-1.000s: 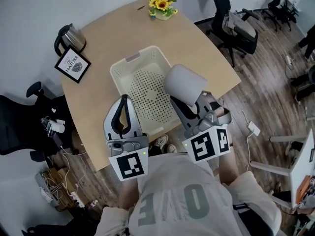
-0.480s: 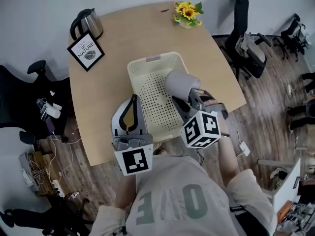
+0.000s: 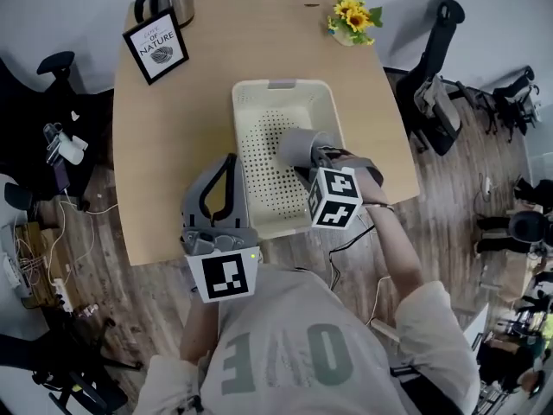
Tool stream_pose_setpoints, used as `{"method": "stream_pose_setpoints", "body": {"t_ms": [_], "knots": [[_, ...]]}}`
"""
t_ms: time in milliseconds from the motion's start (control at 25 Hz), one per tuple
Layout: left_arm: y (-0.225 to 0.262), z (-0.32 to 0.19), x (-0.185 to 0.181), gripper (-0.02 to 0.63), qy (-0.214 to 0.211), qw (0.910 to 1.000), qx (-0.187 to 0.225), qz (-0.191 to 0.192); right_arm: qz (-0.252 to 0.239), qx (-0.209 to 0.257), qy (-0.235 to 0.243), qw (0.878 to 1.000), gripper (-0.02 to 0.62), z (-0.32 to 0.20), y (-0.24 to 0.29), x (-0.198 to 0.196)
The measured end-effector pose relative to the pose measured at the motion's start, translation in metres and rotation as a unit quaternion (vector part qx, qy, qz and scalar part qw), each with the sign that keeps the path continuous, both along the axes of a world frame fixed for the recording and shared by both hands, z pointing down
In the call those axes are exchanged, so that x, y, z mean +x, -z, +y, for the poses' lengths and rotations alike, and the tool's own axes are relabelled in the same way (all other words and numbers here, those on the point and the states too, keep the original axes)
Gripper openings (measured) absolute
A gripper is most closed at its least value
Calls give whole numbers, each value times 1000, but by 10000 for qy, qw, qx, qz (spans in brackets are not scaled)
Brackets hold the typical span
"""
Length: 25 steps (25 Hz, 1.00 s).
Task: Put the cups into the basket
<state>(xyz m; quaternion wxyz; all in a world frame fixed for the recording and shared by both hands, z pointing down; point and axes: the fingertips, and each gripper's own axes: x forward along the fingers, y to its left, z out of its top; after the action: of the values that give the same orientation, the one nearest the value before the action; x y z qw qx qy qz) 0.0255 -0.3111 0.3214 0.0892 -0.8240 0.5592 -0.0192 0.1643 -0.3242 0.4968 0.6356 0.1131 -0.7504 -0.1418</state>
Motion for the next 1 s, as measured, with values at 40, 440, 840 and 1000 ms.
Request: {"method": "stream_pose_setpoints", "body": {"t_ms": [40,440,840,1000], "knots": [[-2,-1,-2,6,26,10000,-10,9,144,-120,64,9998,35,-2,-9,2],[-17,4,-34,6,490,9987,-59,87,1874,-751,940,9749,35,-4,-86,27],[-30,1,-60,6,769,9965,-290,139,2004,-955,1080,9690,42,-1,-107,16],[-34,2,-61,6,779,9963,-336,123,1908,-859,934,9734,60,-6,-109,12]]}}
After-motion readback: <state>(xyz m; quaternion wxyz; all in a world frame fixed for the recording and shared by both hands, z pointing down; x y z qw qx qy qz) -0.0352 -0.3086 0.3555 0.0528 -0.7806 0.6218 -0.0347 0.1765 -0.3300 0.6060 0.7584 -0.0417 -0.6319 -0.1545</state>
